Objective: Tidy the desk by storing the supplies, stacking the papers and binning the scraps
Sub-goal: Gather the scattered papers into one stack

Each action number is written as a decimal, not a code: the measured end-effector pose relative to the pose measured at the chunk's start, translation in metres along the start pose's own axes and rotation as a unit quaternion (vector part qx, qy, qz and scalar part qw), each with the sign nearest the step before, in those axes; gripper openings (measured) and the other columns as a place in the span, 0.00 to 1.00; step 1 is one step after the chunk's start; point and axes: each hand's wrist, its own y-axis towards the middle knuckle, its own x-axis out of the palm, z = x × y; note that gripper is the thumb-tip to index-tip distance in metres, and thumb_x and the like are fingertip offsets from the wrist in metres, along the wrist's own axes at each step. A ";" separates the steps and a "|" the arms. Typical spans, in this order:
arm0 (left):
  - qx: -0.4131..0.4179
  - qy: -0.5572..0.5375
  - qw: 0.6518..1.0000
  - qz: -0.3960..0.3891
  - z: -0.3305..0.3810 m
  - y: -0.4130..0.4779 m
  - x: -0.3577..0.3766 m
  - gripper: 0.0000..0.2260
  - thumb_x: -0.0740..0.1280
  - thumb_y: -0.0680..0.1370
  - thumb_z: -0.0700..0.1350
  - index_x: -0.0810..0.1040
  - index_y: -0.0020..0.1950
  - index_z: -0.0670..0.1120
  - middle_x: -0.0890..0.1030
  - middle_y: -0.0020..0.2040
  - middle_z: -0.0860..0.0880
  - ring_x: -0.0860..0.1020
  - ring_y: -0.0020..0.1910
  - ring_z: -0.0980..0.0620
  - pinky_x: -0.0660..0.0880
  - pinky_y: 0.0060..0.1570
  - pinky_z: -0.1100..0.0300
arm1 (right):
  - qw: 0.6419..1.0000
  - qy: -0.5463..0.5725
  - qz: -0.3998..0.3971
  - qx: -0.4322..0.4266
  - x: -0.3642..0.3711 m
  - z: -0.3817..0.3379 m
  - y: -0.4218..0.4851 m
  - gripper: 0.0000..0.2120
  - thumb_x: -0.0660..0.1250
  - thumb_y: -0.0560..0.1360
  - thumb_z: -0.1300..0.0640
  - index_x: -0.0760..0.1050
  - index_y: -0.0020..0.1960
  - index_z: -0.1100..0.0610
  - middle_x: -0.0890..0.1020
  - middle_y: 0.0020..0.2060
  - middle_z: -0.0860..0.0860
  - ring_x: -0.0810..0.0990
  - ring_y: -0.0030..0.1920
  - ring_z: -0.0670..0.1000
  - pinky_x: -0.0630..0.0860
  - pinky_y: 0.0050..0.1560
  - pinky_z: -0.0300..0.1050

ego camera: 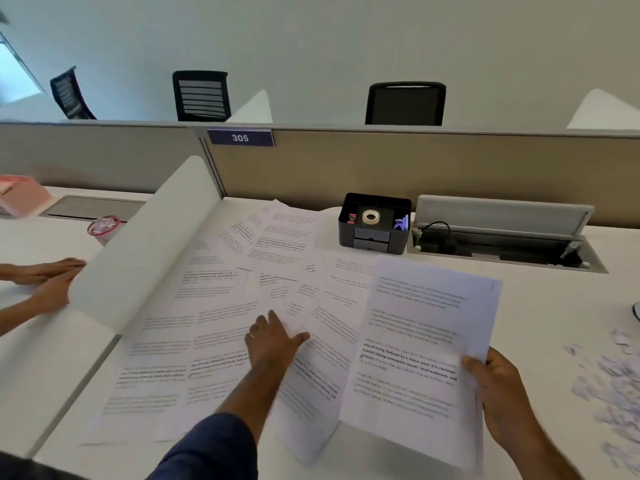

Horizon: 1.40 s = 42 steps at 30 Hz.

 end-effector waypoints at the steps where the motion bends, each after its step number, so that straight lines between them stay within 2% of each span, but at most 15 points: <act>1: -0.003 0.010 1.000 -0.014 -0.004 0.004 0.001 0.50 0.69 0.72 0.72 0.55 0.82 0.43 0.64 0.79 0.41 0.65 0.77 0.39 0.64 0.76 0.43 | 1.000 -0.004 0.003 0.003 0.001 0.001 0.000 0.12 0.62 0.78 0.67 0.81 0.56 0.59 0.86 0.52 0.56 0.83 0.51 0.61 0.78 0.55 0.56; 3: 0.001 0.025 1.000 -0.018 -0.006 0.006 0.004 0.51 0.70 0.72 0.70 0.54 0.82 0.42 0.64 0.79 0.41 0.65 0.76 0.39 0.64 0.75 0.43 | 1.000 -0.003 0.011 0.009 0.002 0.004 -0.001 0.12 0.63 0.78 0.67 0.80 0.57 0.60 0.86 0.52 0.57 0.83 0.52 0.61 0.77 0.56 0.58; 10: 0.001 0.009 1.000 -0.024 -0.002 0.011 -0.003 0.42 0.73 0.73 0.65 0.63 0.78 0.44 0.69 0.75 0.43 0.70 0.72 0.41 0.70 0.71 0.45 | 0.999 0.002 0.030 0.016 0.015 0.007 -0.007 0.11 0.61 0.79 0.68 0.80 0.56 0.59 0.85 0.52 0.57 0.82 0.50 0.61 0.77 0.52 0.55; 13: 0.005 -0.008 0.999 -0.032 -0.003 0.014 -0.004 0.37 0.74 0.74 0.63 0.67 0.75 0.44 0.71 0.73 0.44 0.72 0.70 0.42 0.71 0.70 0.46 | 0.999 -0.002 0.033 0.017 0.022 0.008 -0.010 0.12 0.61 0.79 0.67 0.80 0.56 0.58 0.86 0.52 0.56 0.83 0.52 0.61 0.77 0.55 0.58; 18: -0.007 -0.052 0.998 -0.045 -0.008 0.019 -0.007 0.36 0.76 0.73 0.61 0.68 0.73 0.45 0.73 0.70 0.44 0.73 0.68 0.43 0.73 0.67 0.46 | 0.999 -0.008 0.036 0.018 0.031 0.010 -0.013 0.12 0.62 0.79 0.67 0.80 0.56 0.57 0.86 0.51 0.55 0.83 0.52 0.61 0.78 0.55 0.57; 22: -0.003 -0.068 0.997 -0.035 -0.010 0.020 -0.011 0.32 0.76 0.74 0.58 0.69 0.70 0.45 0.74 0.67 0.45 0.74 0.65 0.43 0.75 0.65 0.46 | 0.999 -0.009 0.039 0.018 0.035 0.009 -0.015 0.12 0.61 0.79 0.67 0.80 0.57 0.58 0.86 0.52 0.55 0.83 0.51 0.61 0.78 0.51 0.54; 26: 0.012 -0.079 0.996 -0.024 -0.014 0.021 -0.012 0.27 0.74 0.76 0.57 0.72 0.67 0.45 0.75 0.65 0.45 0.75 0.64 0.44 0.77 0.63 0.46 | 0.999 -0.012 0.038 0.020 0.039 0.009 -0.016 0.12 0.62 0.79 0.67 0.80 0.57 0.58 0.86 0.52 0.55 0.83 0.53 0.63 0.78 0.54 0.57; 29: 0.031 -0.073 0.996 -0.034 -0.017 0.022 -0.014 0.18 0.72 0.78 0.54 0.75 0.61 0.45 0.75 0.62 0.46 0.75 0.60 0.45 0.79 0.57 0.47 | 0.999 -0.013 0.031 0.025 0.042 0.012 -0.017 0.12 0.61 0.79 0.67 0.79 0.58 0.58 0.86 0.53 0.56 0.83 0.53 0.62 0.78 0.51 0.54; 32: 0.044 -0.087 0.995 -0.029 -0.020 0.023 -0.021 0.12 0.71 0.79 0.52 0.72 0.56 0.47 0.76 0.56 0.47 0.78 0.51 0.48 0.81 0.48 0.50 | 0.999 -0.012 0.027 0.035 0.046 0.015 -0.016 0.12 0.61 0.79 0.67 0.79 0.58 0.58 0.85 0.53 0.55 0.83 0.53 0.61 0.78 0.51 0.52; 34: 0.039 -0.129 0.991 -0.020 -0.021 0.025 -0.024 0.15 0.71 0.79 0.49 0.68 0.60 0.49 0.78 0.56 0.50 0.81 0.47 0.49 0.82 0.44 0.52 | 0.999 -0.007 0.019 0.044 0.050 0.017 -0.015 0.13 0.61 0.79 0.67 0.79 0.58 0.58 0.85 0.53 0.55 0.83 0.53 0.61 0.79 0.51 0.52; 37: 0.014 -0.179 0.983 -0.046 -0.025 0.033 -0.029 0.25 0.73 0.78 0.44 0.67 0.72 0.48 0.81 0.60 0.47 0.84 0.52 0.44 0.82 0.46 0.49 | 0.998 0.005 0.004 0.059 0.059 0.021 -0.016 0.13 0.61 0.79 0.66 0.79 0.60 0.58 0.86 0.53 0.54 0.83 0.54 0.60 0.79 0.51 0.52; 38: 0.015 -0.187 0.980 -0.064 -0.025 0.038 -0.029 0.22 0.72 0.79 0.44 0.71 0.71 0.45 0.83 0.60 0.45 0.84 0.52 0.43 0.83 0.49 0.49 | 0.998 0.009 0.001 0.064 0.064 0.022 -0.016 0.13 0.61 0.80 0.66 0.79 0.60 0.58 0.86 0.53 0.54 0.83 0.54 0.60 0.79 0.52 0.52; 40: 0.023 -0.212 0.972 -0.097 -0.025 0.043 -0.034 0.09 0.70 0.81 0.43 0.80 0.60 0.42 0.85 0.57 0.43 0.84 0.49 0.46 0.83 0.49 0.52 | 0.997 0.018 -0.002 0.078 0.073 0.027 -0.015 0.14 0.61 0.79 0.67 0.79 0.61 0.58 0.86 0.54 0.54 0.84 0.54 0.60 0.79 0.57 0.56; 42: 0.036 -0.266 0.955 -0.125 -0.024 0.041 -0.041 0.07 0.67 0.83 0.43 0.82 0.55 0.42 0.87 0.53 0.44 0.85 0.46 0.47 0.83 0.48 0.52 | 0.995 0.030 -0.008 0.093 0.084 0.029 -0.015 0.15 0.61 0.79 0.68 0.80 0.60 0.58 0.86 0.54 0.55 0.84 0.54 0.60 0.77 0.62 0.61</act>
